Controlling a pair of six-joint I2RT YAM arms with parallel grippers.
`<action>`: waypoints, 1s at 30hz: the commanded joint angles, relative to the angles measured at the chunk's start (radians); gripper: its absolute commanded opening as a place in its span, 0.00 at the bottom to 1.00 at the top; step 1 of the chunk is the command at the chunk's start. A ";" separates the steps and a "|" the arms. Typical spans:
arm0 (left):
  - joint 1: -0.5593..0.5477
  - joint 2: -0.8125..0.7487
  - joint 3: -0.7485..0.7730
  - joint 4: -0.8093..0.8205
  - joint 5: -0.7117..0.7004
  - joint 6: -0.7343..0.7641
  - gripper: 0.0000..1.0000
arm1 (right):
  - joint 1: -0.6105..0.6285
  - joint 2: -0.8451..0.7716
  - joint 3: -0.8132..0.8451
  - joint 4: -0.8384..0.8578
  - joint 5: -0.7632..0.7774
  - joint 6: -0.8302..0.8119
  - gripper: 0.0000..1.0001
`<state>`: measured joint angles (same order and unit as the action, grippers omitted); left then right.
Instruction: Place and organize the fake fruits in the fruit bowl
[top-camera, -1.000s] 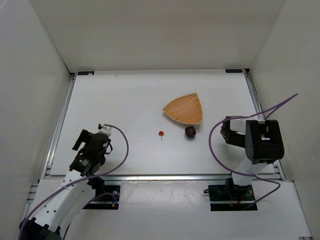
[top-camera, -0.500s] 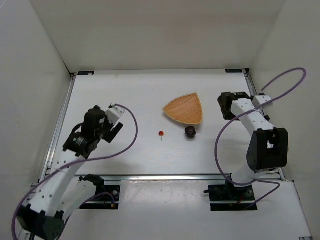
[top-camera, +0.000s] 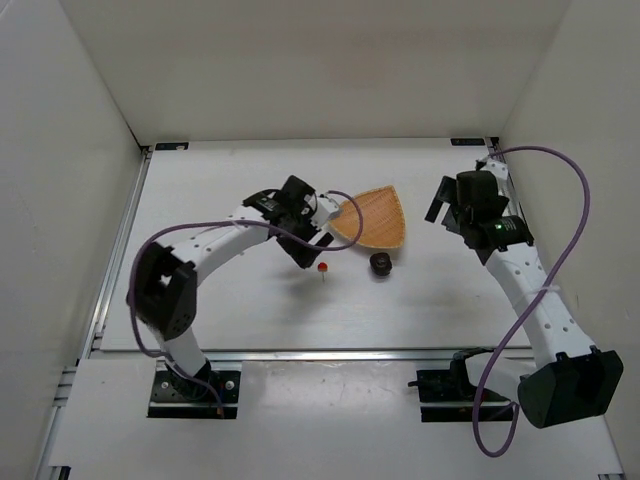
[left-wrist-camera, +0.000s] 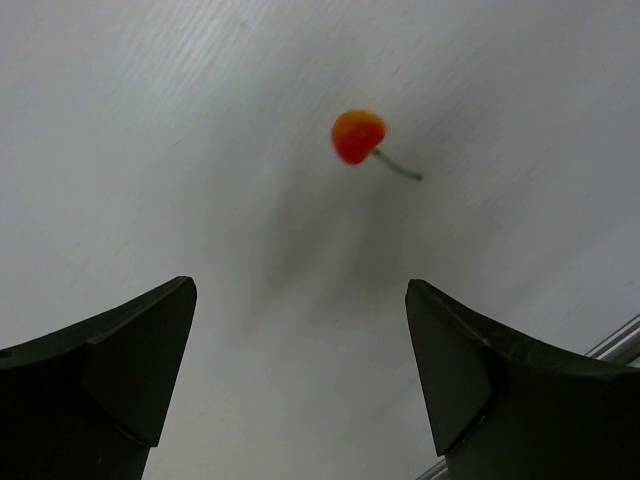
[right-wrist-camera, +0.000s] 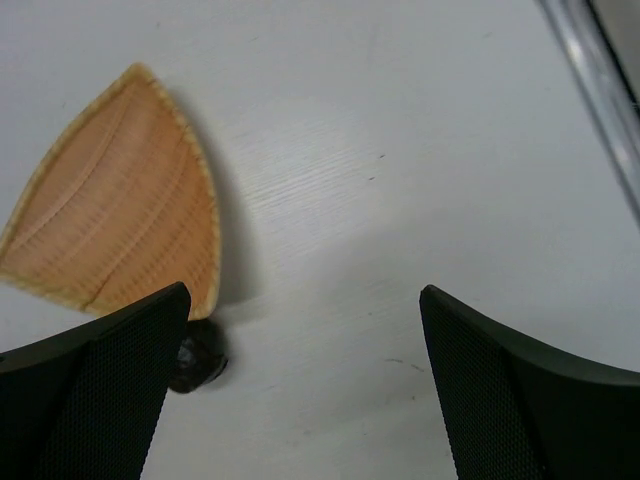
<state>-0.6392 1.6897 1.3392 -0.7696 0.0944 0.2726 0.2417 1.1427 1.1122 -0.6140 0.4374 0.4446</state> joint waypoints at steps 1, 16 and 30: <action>-0.046 0.092 0.084 0.027 0.082 -0.096 0.96 | 0.018 -0.011 -0.060 0.046 -0.175 -0.073 1.00; -0.047 0.364 0.221 0.070 0.027 -0.148 0.69 | 0.038 -0.041 -0.161 0.046 -0.192 -0.012 0.97; -0.047 0.355 0.163 0.059 0.048 -0.148 0.41 | 0.038 -0.032 -0.152 0.037 -0.163 -0.032 0.97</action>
<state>-0.6872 2.0811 1.5265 -0.7040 0.1165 0.1265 0.2752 1.1248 0.9516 -0.5915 0.2630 0.4358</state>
